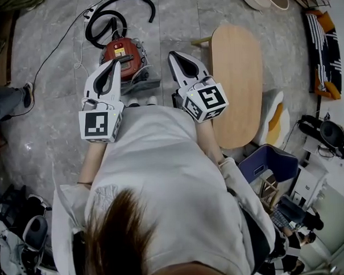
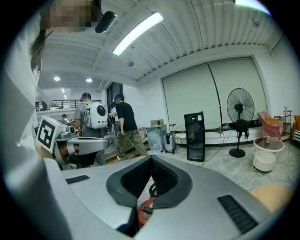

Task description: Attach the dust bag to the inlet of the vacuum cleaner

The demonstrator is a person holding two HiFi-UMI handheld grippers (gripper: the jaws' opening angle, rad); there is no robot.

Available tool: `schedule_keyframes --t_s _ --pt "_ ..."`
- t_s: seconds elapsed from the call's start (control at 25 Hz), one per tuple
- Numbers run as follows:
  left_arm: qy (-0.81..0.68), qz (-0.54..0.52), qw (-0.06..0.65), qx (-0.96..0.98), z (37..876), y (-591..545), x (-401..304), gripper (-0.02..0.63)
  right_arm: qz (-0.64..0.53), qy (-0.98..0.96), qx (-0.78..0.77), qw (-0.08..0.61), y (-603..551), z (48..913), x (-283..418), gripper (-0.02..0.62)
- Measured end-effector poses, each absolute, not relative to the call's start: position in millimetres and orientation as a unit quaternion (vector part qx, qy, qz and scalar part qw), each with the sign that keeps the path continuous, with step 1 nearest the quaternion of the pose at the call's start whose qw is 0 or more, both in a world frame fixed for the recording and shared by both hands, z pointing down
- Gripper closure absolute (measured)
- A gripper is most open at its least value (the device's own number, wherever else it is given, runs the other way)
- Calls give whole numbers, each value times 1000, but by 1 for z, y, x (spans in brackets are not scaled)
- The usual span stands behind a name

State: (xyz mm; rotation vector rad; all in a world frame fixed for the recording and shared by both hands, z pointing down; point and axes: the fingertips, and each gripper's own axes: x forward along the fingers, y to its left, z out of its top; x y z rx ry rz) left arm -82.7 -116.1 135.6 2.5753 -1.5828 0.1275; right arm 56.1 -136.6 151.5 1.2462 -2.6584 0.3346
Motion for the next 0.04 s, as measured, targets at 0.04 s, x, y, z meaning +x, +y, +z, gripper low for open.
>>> schedule_keyframes --t_s 0.04 --pt "-523 41 57 849 134 -119 -83 589 112 -896 420 93 -139 150 57 594"
